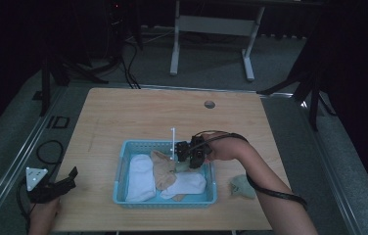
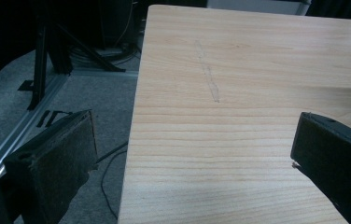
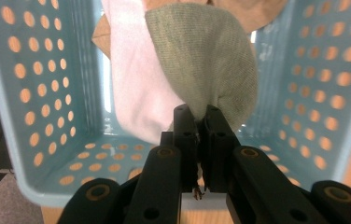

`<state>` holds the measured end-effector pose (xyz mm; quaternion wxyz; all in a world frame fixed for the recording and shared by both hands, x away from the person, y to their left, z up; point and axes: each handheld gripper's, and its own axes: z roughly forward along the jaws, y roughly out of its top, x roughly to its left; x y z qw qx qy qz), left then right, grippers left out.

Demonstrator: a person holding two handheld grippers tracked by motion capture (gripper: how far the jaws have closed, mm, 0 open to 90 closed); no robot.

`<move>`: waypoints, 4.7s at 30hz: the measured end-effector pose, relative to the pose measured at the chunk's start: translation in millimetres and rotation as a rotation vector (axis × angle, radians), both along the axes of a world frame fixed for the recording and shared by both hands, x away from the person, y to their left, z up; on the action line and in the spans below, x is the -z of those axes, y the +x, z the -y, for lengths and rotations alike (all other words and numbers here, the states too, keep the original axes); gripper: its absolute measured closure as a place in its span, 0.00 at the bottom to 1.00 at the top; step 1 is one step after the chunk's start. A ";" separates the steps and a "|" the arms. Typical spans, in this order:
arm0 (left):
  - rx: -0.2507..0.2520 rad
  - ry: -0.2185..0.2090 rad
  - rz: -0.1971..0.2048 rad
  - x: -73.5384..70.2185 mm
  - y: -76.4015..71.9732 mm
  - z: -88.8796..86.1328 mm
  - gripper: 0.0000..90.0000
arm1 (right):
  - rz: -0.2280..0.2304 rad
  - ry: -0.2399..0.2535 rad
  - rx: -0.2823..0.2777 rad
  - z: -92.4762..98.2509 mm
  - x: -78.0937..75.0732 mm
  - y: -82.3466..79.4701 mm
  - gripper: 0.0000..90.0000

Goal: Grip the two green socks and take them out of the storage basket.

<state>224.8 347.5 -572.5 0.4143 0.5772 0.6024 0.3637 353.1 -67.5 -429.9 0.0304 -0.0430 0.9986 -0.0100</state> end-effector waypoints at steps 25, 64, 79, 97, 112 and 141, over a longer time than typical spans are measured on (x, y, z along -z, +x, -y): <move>-0.005 -0.001 -0.003 0.0 0.5 0.2 0.01 | 0.078 0.052 0.076 51.8 -62.5 4.8 0.95; -0.007 -0.001 -0.007 0.0 1.0 0.4 0.01 | 0.006 0.001 0.333 154.9 37.1 48.8 0.95; -0.007 0.001 -0.007 0.0 1.0 0.6 0.01 | 0.007 0.066 0.377 164.9 43.4 43.7 0.69; -0.010 0.003 -0.007 0.0 0.9 1.0 0.01 | 0.117 0.166 0.661 243.2 58.7 43.9 0.35; -0.010 0.000 -0.012 0.0 1.3 0.5 0.01 | 0.229 0.410 1.020 308.0 86.0 22.6 0.26; -0.006 0.000 -0.010 0.0 1.0 0.5 0.01 | 0.726 0.917 1.447 345.0 130.7 -64.8 0.11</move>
